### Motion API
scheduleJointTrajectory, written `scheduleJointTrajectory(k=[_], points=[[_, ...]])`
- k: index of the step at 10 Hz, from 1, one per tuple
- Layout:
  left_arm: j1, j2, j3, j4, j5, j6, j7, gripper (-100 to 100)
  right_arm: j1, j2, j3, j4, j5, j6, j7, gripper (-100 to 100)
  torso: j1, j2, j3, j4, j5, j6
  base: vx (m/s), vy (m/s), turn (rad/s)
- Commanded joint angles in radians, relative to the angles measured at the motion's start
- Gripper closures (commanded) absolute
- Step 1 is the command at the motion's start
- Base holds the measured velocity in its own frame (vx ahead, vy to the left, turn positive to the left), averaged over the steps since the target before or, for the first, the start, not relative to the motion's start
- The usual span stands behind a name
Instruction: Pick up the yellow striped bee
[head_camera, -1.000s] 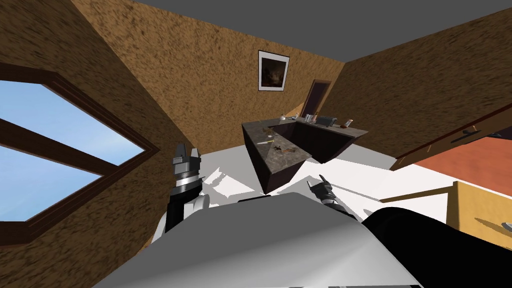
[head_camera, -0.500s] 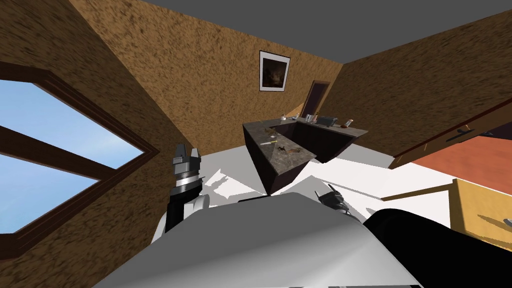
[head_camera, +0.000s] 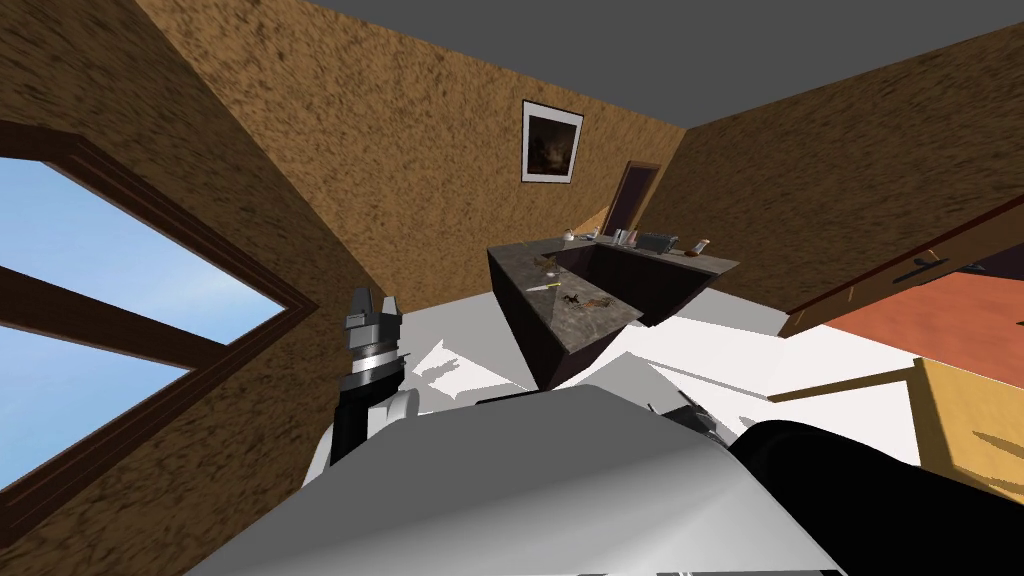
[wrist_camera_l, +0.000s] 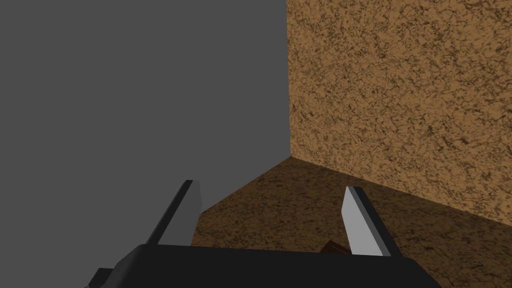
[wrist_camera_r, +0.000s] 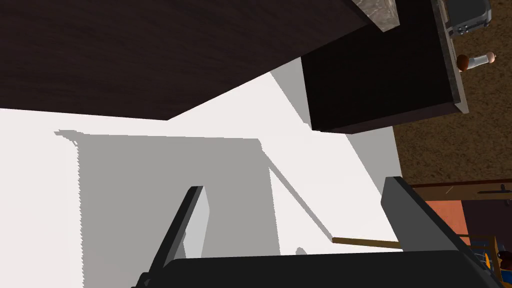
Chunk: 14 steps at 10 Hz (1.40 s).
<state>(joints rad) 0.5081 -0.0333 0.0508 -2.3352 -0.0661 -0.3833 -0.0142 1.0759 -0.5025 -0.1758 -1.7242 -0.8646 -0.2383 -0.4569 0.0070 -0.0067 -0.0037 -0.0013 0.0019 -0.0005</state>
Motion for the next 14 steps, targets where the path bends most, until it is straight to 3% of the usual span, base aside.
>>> scheduleJointTrajectory(k=[1,2,3,5,6,8,9,11,12,14], points=[[0.000,0.000,0.000,0.000,0.000,0.000,0.000,0,0.010,-0.011,-0.014,0.011,-0.050,0.037,-0.006,-100,0.000,0.000,0.000,0.000,0.000,0.000,0.090,0.119,-0.038],[0.000,0.000,0.000,0.000,0.000,0.000,0.000,0,0.010,-0.011,-0.014,0.011,-0.064,0.037,-0.006,-100,0.000,-0.001,-0.001,0.000,0.000,0.000,0.047,0.046,-0.001],[0.000,0.000,0.000,0.000,0.000,0.000,0.000,0,0.045,-0.046,-0.026,0.050,-0.102,0.076,-0.027,-100,-0.004,0.001,0.000,0.000,0.000,-0.001,0.094,0.104,-0.016],[0.000,0.000,0.000,0.000,0.000,0.000,0.000,0,0.045,-0.046,-0.026,0.050,-0.146,0.080,-0.027,-100,0.000,-0.002,-0.001,0.000,0.000,-0.001,0.081,0.086,-0.020],[0.000,0.000,0.000,0.000,0.000,0.000,0.000,0,0.079,-0.082,-0.037,0.084,-0.182,0.126,-0.048,-100,-0.004,0.000,0.000,0.000,0.000,-0.001,0.105,0.107,-0.014],[0.000,0.000,0.000,0.000,0.000,0.000,0.000,0,0.079,-0.082,-0.037,0.088,-0.228,0.126,-0.048,-100,-0.002,-0.003,-0.002,-0.001,0.000,-0.001,0.091,0.079,-0.014],[0.000,0.000,0.000,0.000,0.000,0.000,0.000,0,0.112,-0.118,-0.048,0.126,-0.261,0.166,-0.068,-100,-0.004,-0.001,-0.001,0.000,0.000,-0.001,0.118,0.096,-0.010],[0.000,0.000,0.000,0.000,0.000,0.000,0.000,0,0.112,-0.118,-0.048,0.126,-0.311,0.172,-0.068,-100,-0.001,-0.003,-0.002,-0.001,0.000,-0.001,0.081,0.079,-0.014],[0.000,0.000,0.000,0.000,0.000,0.000,0.000,0,0.143,-0.154,-0.058,0.163,-0.345,0.220,-0.088,-100,-0.004,0.000,0.000,0.000,-0.001,-0.001,0.110,0.081,0.000],[0.000,0.000,0.000,0.000,0.000,0.000,0.000,0,0.143,-0.154,-0.058,0.163,-0.394,0.221,-0.088,-100,-0.002,-0.003,-0.002,-0.001,0.000,-0.001,0.096,0.071,-0.010]])
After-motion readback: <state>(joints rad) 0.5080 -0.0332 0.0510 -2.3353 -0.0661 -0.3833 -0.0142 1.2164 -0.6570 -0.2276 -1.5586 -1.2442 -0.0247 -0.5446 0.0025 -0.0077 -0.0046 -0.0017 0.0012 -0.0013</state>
